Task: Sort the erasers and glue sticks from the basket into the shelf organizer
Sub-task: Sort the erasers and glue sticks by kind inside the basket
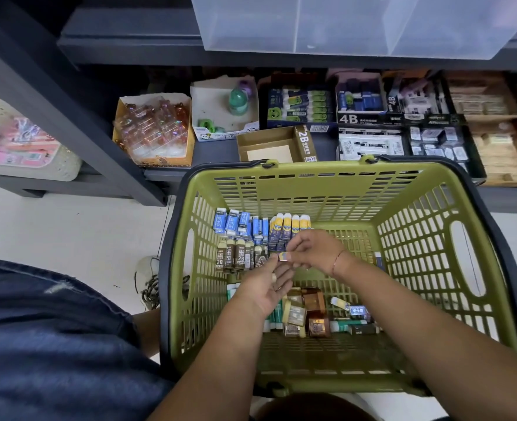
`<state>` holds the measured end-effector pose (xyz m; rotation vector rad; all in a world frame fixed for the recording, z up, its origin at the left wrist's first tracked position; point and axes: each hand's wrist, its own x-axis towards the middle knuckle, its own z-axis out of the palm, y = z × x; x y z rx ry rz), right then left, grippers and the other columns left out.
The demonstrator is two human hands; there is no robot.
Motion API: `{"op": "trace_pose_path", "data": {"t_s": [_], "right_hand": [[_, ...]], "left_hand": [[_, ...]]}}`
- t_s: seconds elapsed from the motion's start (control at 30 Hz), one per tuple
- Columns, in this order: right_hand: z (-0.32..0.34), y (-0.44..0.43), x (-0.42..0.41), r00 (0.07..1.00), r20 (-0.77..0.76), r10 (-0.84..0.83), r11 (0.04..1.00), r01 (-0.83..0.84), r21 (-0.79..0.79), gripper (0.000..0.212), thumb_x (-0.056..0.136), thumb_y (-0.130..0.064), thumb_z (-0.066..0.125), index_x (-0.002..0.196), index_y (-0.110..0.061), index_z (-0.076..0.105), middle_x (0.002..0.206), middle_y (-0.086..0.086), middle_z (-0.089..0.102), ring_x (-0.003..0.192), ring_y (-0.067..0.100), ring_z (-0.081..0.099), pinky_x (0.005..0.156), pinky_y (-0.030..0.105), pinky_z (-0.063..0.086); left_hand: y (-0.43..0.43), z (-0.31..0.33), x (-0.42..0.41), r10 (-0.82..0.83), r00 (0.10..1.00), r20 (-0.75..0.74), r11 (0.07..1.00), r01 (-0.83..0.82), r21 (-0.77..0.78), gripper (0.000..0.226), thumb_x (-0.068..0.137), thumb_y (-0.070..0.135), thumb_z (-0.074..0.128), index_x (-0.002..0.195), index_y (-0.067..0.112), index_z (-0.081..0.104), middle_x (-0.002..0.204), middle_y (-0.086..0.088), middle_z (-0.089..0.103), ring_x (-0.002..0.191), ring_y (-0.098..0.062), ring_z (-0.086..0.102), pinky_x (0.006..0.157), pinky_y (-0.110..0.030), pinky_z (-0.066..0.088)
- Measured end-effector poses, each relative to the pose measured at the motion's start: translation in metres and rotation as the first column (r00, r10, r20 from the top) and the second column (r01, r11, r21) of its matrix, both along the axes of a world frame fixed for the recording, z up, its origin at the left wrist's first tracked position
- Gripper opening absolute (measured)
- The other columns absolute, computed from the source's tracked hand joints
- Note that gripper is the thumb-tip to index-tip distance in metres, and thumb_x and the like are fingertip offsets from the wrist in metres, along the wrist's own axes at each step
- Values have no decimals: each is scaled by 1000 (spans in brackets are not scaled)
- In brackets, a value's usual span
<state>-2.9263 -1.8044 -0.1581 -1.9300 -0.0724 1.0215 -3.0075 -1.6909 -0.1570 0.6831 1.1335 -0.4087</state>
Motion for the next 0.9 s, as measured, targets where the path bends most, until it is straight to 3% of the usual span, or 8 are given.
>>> {"op": "trace_pose_path", "data": {"t_s": [0.03, 0.1, 0.17, 0.3, 0.43, 0.6, 0.73, 0.9], "right_hand": [[1, -2, 4, 995, 29, -90, 996, 91, -10, 14, 80, -6, 74, 76, -15, 64, 75, 3, 66, 69, 13, 61, 65, 21, 49], [1, -7, 12, 938, 75, -337, 941, 339, -16, 16, 79, -6, 74, 71, -15, 64, 82, 2, 69, 77, 11, 63, 68, 15, 45], [-5, -7, 16, 841, 85, -534, 844, 536, -5, 17, 80, -8, 74, 70, -14, 62, 86, 5, 70, 79, 13, 63, 71, 18, 44], [-20, 6, 16, 780, 143, -609, 788, 616, -4, 21, 82, -9, 72, 70, -17, 56, 73, 1, 63, 64, 12, 57, 71, 27, 45], [-33, 20, 15, 746, 67, -663, 749, 661, 41, 23, 85, 0, 64, 72, -16, 56, 83, 12, 65, 73, 24, 61, 81, 38, 55], [-36, 29, 13, 667, 2, -745, 665, 743, 79, 23, 86, 3, 63, 70, -12, 57, 69, 7, 62, 59, 16, 60, 60, 23, 55], [-29, 26, 12, 717, 85, -692, 722, 690, 51, 20, 89, -1, 61, 73, -14, 63, 78, 5, 65, 68, 16, 57, 66, 27, 49], [-20, 12, 23, 814, 170, -555, 830, 557, 44, 21, 94, -1, 49, 92, -13, 66, 91, 4, 63, 77, 17, 54, 72, 25, 43]], "left_hand": [[0, 0, 0, 1, 1000, -6, 1000, -1, 11, 19, 97, 23, 54, 105, 8, 61, 84, -7, 70, 72, -14, 63, 72, -28, 54], [4, -1, -1, -11, 999, -40, 998, 13, 59, 18, 96, 27, 56, 94, 10, 60, 67, -1, 60, 51, -9, 48, 45, -19, 42], [7, -1, -1, -38, 998, -55, 994, 43, 105, 24, 96, 32, 55, 82, 14, 54, 59, 3, 46, 45, -7, 35, 37, -18, 29], [3, 5, 4, 17, 999, -30, 995, -14, 94, 35, 101, 42, 42, 77, 17, 51, 60, 2, 43, 45, -9, 33, 41, -20, 26], [3, 4, 5, 69, 997, -39, 991, -64, 116, 32, 104, 27, 40, 88, 13, 62, 71, 1, 49, 57, -11, 40, 55, -23, 34], [4, 2, 4, 66, 998, -2, 986, -65, 152, 18, 101, 18, 48, 96, 14, 65, 78, 0, 57, 66, -11, 53, 60, -23, 44], [6, 3, 2, 99, 995, -5, 972, -96, 214, 9, 98, 14, 53, 101, 13, 62, 78, -2, 61, 65, -10, 55, 59, -22, 45], [6, 7, 2, 127, 992, 25, 962, -129, 240, 28, 96, 8, 55, 123, 15, 57, 76, -2, 57, 62, -9, 47, 59, -20, 41]]}}
